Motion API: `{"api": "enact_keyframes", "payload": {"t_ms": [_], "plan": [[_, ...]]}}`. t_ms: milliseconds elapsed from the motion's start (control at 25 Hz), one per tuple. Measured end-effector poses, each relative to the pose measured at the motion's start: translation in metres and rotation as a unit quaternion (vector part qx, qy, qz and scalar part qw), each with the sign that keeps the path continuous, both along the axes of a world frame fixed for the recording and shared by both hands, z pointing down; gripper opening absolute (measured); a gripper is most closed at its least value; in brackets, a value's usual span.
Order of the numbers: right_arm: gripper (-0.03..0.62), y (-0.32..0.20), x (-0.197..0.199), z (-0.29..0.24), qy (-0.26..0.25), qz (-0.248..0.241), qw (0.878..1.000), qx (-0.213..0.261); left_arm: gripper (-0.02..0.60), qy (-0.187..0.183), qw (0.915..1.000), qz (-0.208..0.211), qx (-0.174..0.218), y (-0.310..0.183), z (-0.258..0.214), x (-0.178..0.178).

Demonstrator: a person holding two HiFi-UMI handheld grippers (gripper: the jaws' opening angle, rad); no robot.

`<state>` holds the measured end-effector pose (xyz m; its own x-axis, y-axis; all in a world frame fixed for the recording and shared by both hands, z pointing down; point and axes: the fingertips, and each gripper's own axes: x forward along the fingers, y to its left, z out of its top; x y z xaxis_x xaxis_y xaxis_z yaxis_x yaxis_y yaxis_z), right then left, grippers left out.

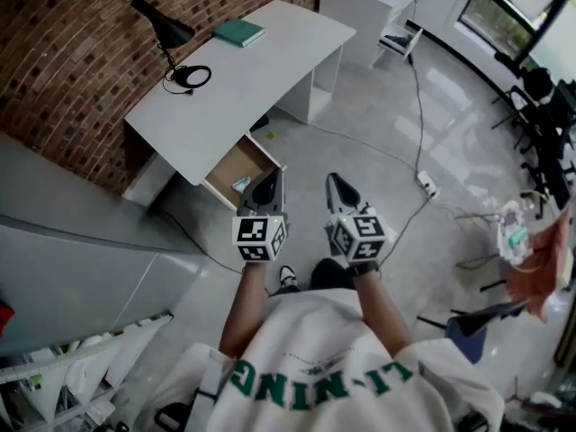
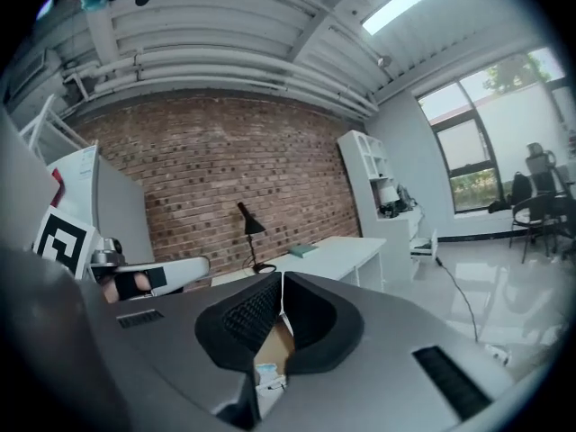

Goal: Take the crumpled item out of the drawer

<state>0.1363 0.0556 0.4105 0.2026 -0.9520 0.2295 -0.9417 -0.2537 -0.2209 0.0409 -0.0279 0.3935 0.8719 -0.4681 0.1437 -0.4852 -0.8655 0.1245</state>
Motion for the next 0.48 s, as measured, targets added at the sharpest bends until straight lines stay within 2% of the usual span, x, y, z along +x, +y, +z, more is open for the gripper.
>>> {"api": "enact_keyframes", "payload": {"t_ms": [240,480], "plan": [[0.006,-0.083,-0.012,0.008,0.002,-0.134,0.991,-0.001,0.0,-0.012,0.9934,-0.113,-0.015,-0.053,0.018,-0.023],[0.006,-0.163,-0.025,0.017,0.013,-0.268,0.963,-0.006,0.0,-0.017,0.9741,-0.225,-0.017,-0.104,0.021,-0.042]]}}
